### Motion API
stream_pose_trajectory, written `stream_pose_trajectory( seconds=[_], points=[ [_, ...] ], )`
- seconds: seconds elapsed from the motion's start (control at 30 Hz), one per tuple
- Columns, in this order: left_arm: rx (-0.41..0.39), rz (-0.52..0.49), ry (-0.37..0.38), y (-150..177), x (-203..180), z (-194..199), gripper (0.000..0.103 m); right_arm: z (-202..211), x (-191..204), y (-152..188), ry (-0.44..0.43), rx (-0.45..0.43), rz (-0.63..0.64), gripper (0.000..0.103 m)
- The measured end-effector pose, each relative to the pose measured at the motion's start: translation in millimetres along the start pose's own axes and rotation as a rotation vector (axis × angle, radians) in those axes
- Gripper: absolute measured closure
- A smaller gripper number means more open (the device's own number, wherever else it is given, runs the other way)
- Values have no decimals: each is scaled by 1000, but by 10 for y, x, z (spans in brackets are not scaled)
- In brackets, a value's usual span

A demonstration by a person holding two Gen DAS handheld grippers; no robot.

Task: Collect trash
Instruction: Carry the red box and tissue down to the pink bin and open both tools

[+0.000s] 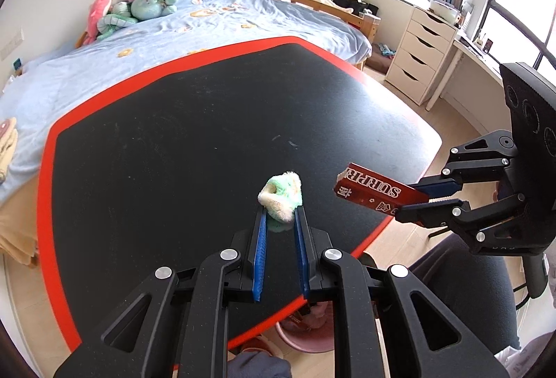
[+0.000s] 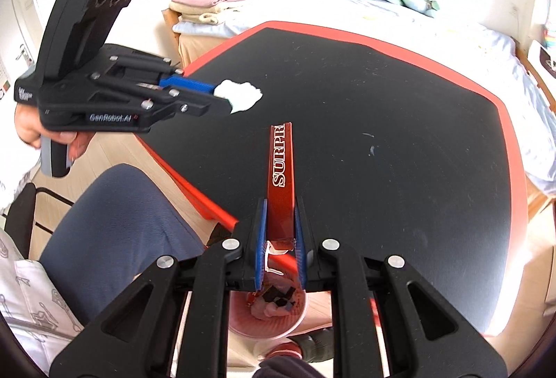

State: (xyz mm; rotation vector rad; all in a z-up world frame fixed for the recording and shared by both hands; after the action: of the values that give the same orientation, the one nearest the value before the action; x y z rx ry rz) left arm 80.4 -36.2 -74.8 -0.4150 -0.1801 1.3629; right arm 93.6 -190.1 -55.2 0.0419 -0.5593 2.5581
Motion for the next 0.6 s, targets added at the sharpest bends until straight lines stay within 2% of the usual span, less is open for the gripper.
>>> stream_pose_trajectory(
  seconds=[0.3, 0.6],
  points=[
    [-17, -16, 20, 373, -347, 197, 88, 285, 246, 351, 30, -35, -64, 89],
    [-1, -20, 35, 691, -539, 213, 88, 285, 421, 683, 44, -22, -113, 89]
  ],
)
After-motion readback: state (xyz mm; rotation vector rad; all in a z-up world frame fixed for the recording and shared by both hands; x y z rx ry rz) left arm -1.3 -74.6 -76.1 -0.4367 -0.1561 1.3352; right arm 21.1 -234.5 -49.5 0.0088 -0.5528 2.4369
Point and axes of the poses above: each gripper's, at about its wrist camera, not at the fingertips, and z roughly against the way its jaws point, x to its left, y to its underside, the point moved 7 cm from there along -z, roughly the way its jaws point, and after that the axes turned 14 degrees about x, right-handed, at the moved point
